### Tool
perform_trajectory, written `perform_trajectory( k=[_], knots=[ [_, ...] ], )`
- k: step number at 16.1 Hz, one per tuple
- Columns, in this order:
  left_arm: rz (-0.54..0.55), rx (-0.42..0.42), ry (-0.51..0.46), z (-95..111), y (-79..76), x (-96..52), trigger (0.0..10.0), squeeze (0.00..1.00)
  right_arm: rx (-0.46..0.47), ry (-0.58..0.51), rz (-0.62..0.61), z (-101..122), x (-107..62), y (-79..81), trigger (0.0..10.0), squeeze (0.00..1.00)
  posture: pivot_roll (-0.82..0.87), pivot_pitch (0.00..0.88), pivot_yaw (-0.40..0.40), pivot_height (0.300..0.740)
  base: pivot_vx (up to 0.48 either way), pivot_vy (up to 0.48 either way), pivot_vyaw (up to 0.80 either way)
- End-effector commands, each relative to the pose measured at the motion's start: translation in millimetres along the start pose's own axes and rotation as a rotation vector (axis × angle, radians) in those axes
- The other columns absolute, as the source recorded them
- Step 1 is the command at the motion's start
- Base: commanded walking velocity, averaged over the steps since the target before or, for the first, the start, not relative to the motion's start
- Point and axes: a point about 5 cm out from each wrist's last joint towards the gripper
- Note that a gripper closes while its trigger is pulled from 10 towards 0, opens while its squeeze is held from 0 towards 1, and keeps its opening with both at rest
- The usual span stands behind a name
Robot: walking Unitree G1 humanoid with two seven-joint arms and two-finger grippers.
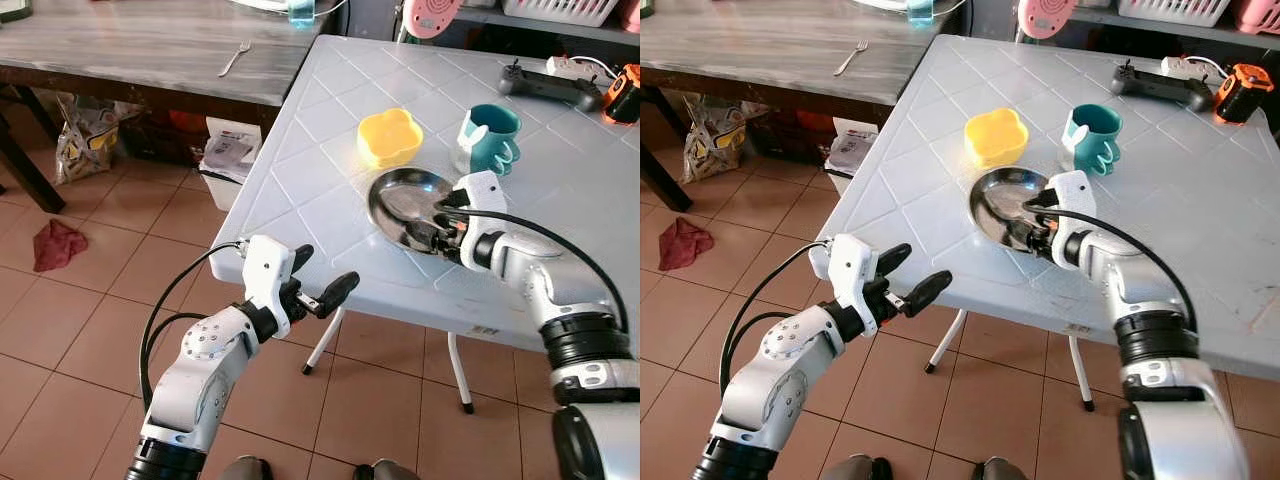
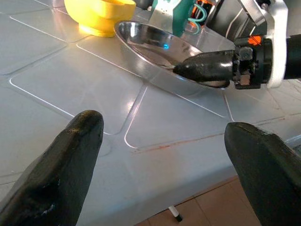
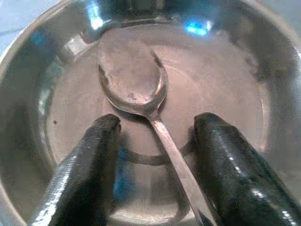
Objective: Setting the table
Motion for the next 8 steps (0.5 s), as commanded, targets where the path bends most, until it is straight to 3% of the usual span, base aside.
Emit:
perform_trajectory(
  k=[1,8],
  knots=[
    [0.004,0.004,0.036,-6.4,-0.7,-1.8,10.0,0.0,0.039,0.018,-0.026,-11.0,-0.2,-3.8,0.0,0.0,0.06,0.178,-0.023,0.714,0.0,0.0,0.0],
    [-0.001,0.013,0.046,-7.9,-0.2,-0.7,10.0,0.0,0.093,-0.021,-0.072,-11.5,-2.2,-8.7,0.0,0.0,0.06,0.177,-0.02,0.714,0.0,0.0,0.0]
  ],
)
Point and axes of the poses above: a point about 5 cm out from each wrist's last joint towards the gripper, its own x axis pointing out of the wrist towards the gripper, its own z axis along the axis of the wrist's last joint, y = z × x, and after that the axes turned 6 degrees about x, right-handed
